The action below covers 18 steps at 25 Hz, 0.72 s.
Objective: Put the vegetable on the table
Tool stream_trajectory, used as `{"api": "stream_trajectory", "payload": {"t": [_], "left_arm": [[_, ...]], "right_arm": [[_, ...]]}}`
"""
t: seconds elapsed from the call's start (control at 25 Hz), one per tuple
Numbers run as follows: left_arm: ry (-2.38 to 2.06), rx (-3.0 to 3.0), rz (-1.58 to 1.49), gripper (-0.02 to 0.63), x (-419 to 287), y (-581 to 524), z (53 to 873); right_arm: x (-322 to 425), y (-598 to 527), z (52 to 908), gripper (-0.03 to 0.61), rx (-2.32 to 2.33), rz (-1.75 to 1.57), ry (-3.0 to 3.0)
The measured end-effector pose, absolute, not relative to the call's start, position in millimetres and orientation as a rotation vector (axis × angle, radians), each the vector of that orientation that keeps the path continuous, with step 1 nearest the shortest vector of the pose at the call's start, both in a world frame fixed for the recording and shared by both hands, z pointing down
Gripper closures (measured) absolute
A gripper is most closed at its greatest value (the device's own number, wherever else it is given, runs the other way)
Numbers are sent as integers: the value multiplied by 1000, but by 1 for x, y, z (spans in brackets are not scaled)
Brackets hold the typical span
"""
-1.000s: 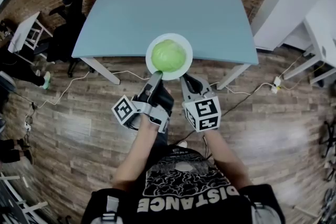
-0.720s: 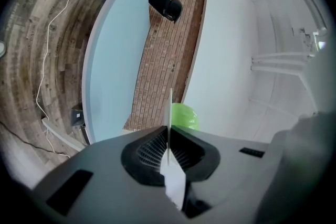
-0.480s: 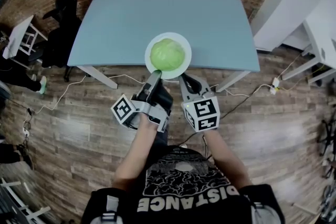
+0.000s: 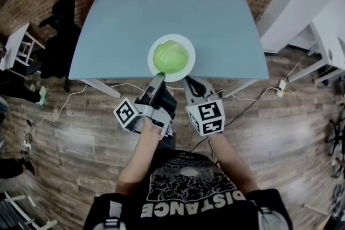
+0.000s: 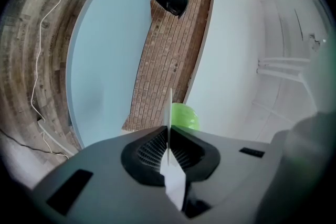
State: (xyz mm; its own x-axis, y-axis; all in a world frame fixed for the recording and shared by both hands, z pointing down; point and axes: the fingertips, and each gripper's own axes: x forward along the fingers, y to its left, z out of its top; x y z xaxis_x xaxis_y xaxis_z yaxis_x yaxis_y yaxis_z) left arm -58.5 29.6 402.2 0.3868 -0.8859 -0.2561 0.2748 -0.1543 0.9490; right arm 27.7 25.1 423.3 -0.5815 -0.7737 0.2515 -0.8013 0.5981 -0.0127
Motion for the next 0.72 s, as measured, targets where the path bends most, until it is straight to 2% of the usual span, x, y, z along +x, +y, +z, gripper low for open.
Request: {"api": "stream_trajectory", "payload": {"t": [0.72], "left_arm": [[-530,1322,-1081,597,-106,-43,408]], "right_arm": [[-23,-39,425,569,1383,181,-2518]]}}
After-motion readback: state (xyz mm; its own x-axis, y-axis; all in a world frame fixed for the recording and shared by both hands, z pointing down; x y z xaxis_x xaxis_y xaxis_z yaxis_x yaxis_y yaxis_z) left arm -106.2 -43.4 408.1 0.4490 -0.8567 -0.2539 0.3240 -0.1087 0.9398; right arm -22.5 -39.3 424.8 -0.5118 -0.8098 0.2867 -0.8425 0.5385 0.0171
